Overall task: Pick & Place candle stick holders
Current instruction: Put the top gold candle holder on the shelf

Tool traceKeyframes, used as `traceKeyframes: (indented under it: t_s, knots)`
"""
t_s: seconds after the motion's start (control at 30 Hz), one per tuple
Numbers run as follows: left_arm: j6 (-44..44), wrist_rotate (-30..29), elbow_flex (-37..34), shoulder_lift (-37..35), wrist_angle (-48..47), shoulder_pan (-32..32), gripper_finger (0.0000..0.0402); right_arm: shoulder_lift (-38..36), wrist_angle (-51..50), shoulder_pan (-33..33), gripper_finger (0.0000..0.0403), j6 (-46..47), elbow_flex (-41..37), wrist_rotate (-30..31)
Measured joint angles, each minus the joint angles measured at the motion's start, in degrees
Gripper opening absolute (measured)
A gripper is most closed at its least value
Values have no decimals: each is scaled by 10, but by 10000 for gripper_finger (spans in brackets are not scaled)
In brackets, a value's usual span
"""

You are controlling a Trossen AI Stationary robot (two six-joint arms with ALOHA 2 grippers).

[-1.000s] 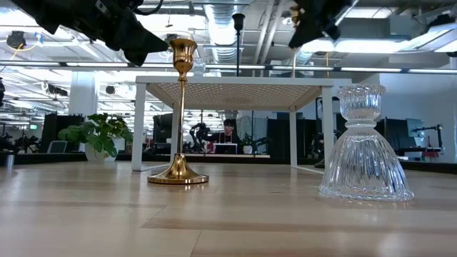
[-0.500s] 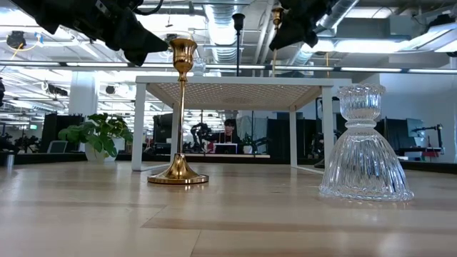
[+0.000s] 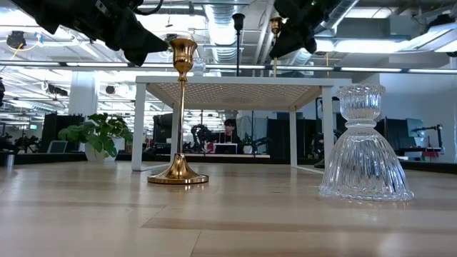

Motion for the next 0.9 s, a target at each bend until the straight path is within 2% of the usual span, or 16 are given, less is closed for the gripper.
traceKeyframes:
  t_s: [0.9]
  knots:
    - [0,0,0,0,0,0,7,12,-1,-11,0,-6,1,18]
